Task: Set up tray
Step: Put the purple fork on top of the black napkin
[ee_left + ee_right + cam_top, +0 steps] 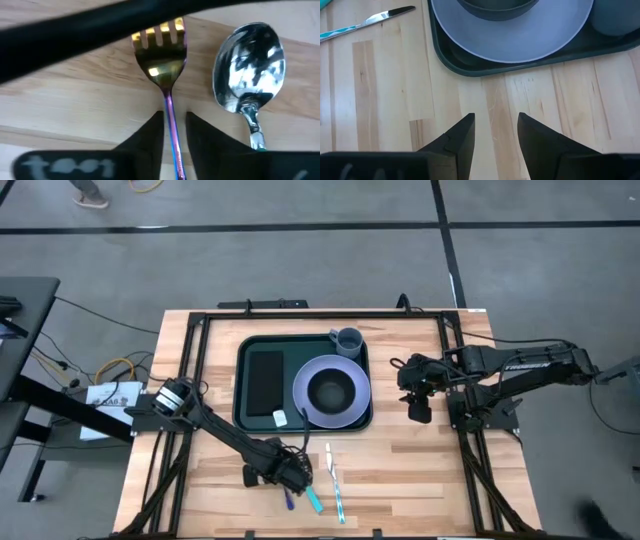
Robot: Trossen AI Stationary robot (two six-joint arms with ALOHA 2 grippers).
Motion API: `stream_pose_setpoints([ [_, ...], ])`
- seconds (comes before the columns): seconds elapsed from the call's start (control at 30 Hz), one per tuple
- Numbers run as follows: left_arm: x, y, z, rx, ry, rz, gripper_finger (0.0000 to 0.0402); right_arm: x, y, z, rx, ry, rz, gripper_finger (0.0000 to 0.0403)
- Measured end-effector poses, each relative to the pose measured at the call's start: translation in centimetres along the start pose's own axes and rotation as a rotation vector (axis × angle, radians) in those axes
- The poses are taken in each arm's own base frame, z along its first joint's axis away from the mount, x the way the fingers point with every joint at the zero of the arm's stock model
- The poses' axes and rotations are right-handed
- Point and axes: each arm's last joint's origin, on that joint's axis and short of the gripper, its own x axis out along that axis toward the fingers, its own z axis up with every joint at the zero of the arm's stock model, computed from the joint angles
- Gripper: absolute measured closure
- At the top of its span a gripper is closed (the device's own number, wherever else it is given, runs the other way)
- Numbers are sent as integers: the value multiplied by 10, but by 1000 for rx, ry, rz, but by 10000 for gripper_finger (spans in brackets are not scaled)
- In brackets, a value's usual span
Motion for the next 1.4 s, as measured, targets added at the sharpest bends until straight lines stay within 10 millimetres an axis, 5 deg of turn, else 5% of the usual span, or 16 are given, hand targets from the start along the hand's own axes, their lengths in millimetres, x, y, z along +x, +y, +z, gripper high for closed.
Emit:
stream_pose_setpoints([
  [0.13,-5,0,-1,62,-17,36,391,0,0,0,-8,-1,0,265],
  [0.37,-22,-1,-4,108,-41,88,398,0,0,0,-10,-1,-1,265],
  [0.57,-92,1,-2,97,-128,28,400,0,0,0,-10,-1,1,265],
  [0.73,-164,21,36,47,-312,12,401,0,0,0,-55,0,6,265],
  [0.9,-194,46,96,-2,-382,-112,401,0,0,0,-73,0,6,265],
  [1.13,-185,90,173,-65,-368,-133,401,0,1,0,-60,1,18,265],
  [1.4,-128,86,235,20,-303,-206,401,0,1,0,39,3,24,265],
])
